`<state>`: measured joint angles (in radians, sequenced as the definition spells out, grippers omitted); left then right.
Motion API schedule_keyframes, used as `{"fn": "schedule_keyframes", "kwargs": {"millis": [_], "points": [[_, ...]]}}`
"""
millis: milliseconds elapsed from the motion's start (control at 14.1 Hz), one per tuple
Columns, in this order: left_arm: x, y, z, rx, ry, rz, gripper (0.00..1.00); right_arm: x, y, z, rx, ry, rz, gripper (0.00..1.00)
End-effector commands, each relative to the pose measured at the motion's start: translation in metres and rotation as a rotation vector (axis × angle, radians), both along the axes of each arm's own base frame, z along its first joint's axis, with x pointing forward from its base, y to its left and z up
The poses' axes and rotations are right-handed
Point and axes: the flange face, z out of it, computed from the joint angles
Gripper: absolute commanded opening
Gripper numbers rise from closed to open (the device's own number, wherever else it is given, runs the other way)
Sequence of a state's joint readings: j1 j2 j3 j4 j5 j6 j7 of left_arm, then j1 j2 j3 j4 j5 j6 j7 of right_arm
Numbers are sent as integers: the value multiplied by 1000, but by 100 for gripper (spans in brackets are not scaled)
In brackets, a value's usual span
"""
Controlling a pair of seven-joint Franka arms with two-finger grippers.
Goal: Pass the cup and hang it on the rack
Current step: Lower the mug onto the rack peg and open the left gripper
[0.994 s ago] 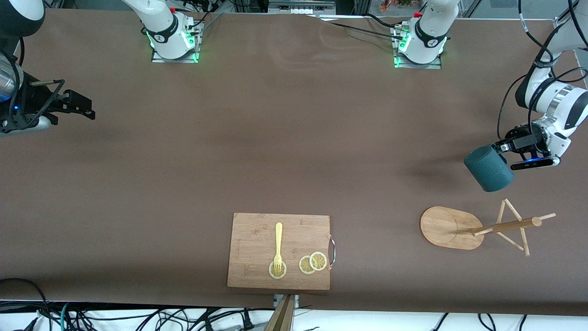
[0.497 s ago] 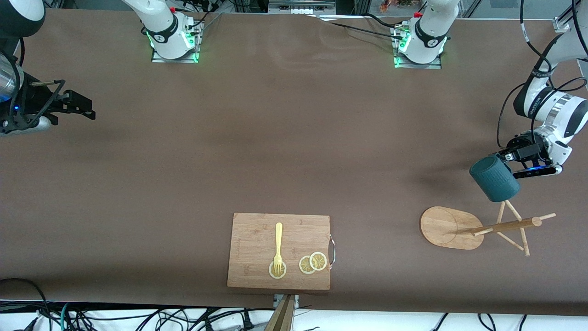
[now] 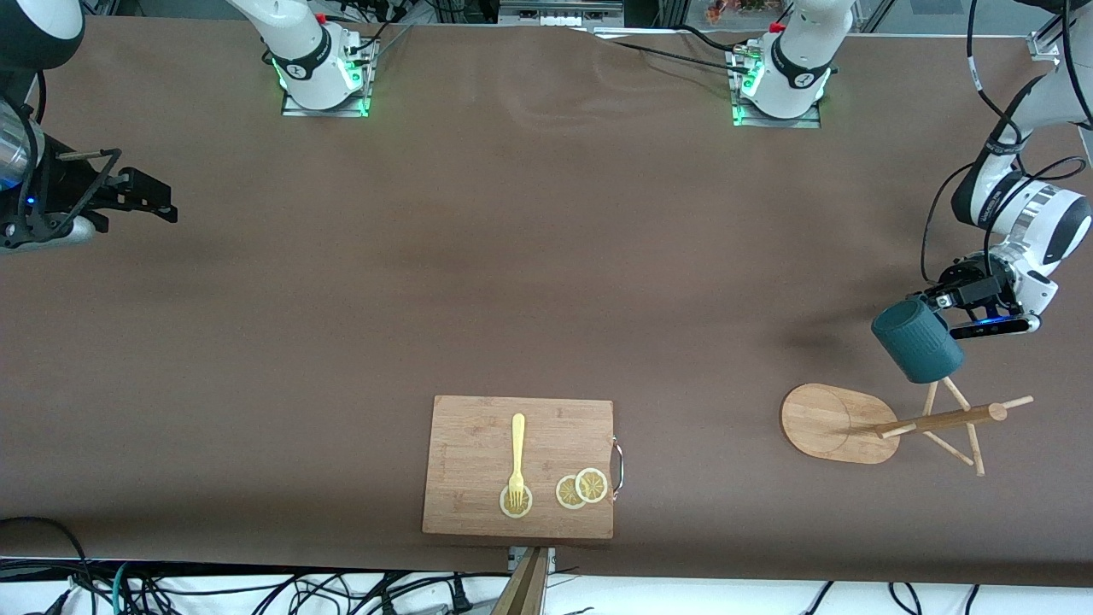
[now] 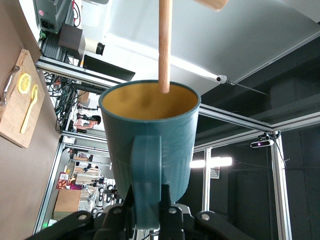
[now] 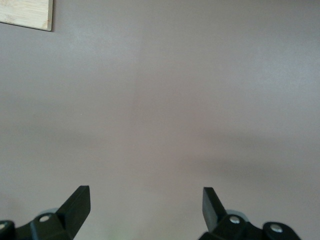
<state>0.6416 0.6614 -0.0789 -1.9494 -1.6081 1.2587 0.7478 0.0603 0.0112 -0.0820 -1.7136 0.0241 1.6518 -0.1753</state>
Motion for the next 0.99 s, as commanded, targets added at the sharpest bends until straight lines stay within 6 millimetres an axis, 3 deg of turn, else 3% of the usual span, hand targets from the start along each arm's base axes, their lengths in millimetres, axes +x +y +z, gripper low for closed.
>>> {"fn": "schedule_keyframes", "kwargs": {"millis": [0, 923], "points": [[10, 4, -8, -22, -22, 20, 0, 1, 1, 2, 0, 1, -6, 99], [22, 31, -27, -17, -23, 52, 4, 1, 2, 3, -1, -2, -11, 100]]}}
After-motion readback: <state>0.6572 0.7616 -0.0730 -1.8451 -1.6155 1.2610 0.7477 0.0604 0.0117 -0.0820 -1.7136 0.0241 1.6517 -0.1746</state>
